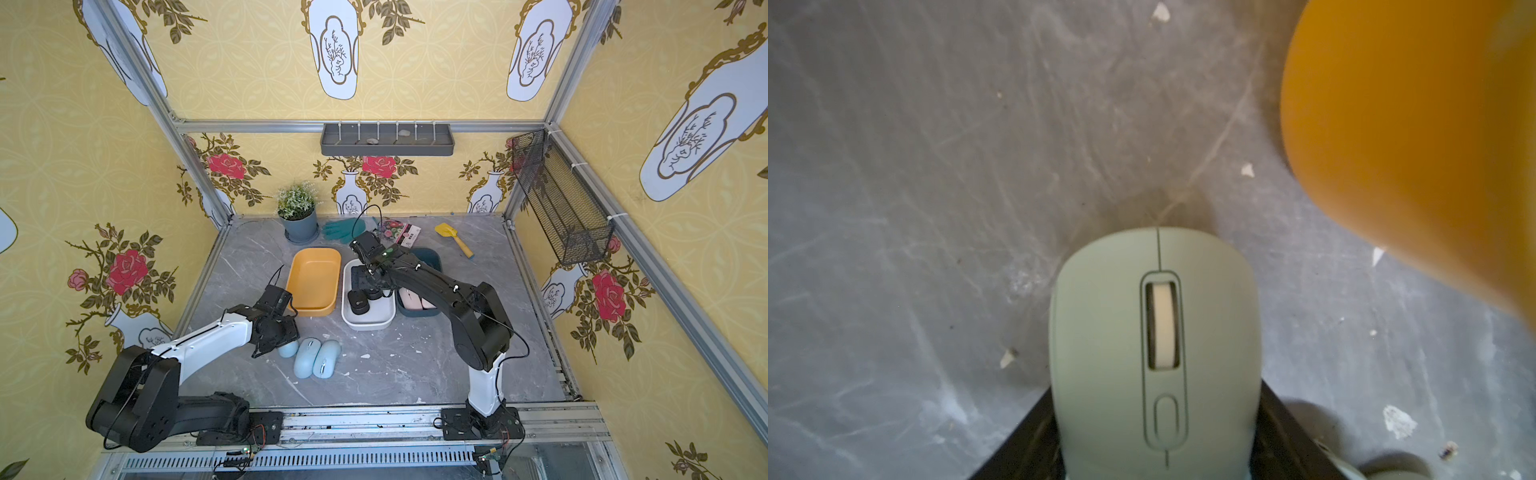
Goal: Place the mice by color into the storage box
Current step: Pick up the mouse from the center of the board, then place the mouse in the storage box.
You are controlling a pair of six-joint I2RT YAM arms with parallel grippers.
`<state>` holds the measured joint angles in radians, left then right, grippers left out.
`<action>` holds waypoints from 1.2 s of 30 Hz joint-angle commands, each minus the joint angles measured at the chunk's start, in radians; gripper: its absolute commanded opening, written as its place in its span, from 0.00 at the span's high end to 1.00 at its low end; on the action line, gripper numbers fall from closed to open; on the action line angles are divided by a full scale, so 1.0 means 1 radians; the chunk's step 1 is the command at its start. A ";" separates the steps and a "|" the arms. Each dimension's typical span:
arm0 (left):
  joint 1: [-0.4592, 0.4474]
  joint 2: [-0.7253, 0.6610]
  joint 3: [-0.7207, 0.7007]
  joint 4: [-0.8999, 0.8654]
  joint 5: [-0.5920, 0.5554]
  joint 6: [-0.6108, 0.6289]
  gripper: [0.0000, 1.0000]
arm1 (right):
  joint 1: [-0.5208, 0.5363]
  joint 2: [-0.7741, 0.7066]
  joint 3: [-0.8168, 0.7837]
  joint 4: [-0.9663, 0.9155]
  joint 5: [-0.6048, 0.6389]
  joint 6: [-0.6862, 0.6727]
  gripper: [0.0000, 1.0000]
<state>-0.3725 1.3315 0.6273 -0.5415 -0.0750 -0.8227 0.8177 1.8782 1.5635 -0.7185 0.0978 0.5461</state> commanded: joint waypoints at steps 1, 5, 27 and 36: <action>0.001 -0.021 0.009 -0.042 -0.010 0.004 0.40 | 0.002 0.012 0.013 -0.012 -0.003 0.000 0.07; 0.001 -0.078 0.025 -0.104 -0.016 -0.001 0.40 | 0.001 0.023 0.021 -0.010 -0.008 -0.002 0.07; 0.001 -0.111 0.463 -0.306 -0.054 0.114 0.37 | -0.096 -0.074 0.005 0.021 -0.039 -0.048 0.08; 0.001 0.148 0.621 -0.146 -0.042 0.152 0.37 | -0.157 -0.107 -0.008 0.040 -0.056 -0.067 0.07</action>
<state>-0.3725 1.4277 1.2160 -0.7635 -0.1188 -0.7082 0.6651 1.7779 1.5604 -0.7055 0.0521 0.4927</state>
